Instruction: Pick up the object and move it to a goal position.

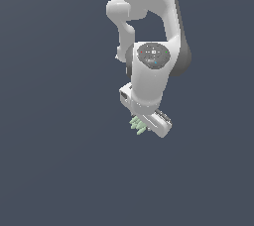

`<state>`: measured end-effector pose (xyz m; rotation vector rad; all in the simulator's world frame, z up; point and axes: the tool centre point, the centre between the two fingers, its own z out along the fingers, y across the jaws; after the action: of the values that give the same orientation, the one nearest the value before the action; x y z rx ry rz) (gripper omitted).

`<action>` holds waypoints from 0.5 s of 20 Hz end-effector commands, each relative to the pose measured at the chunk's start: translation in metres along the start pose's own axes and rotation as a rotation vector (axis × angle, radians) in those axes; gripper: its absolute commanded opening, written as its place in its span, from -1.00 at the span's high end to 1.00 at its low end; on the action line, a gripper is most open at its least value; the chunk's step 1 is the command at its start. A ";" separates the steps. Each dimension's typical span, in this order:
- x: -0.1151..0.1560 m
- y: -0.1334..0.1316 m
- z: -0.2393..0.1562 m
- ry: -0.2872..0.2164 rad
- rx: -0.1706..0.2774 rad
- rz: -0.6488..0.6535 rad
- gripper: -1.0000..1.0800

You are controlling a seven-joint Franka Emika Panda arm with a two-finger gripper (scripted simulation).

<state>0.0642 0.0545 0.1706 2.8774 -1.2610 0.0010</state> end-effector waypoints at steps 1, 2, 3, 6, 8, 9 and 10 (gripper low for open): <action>0.009 -0.002 -0.026 0.000 0.000 0.000 1.00; 0.013 -0.003 -0.036 0.000 0.000 0.000 1.00; 0.017 -0.004 -0.046 0.000 0.000 0.000 1.00; 0.028 -0.007 -0.073 0.000 0.000 0.000 1.00; 0.034 -0.009 -0.090 0.000 0.000 0.000 1.00; 0.037 -0.010 -0.097 0.000 0.000 0.000 1.00; 0.040 -0.011 -0.105 0.000 0.000 0.000 1.00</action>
<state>0.0955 0.0346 0.2636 2.8775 -1.2617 0.0025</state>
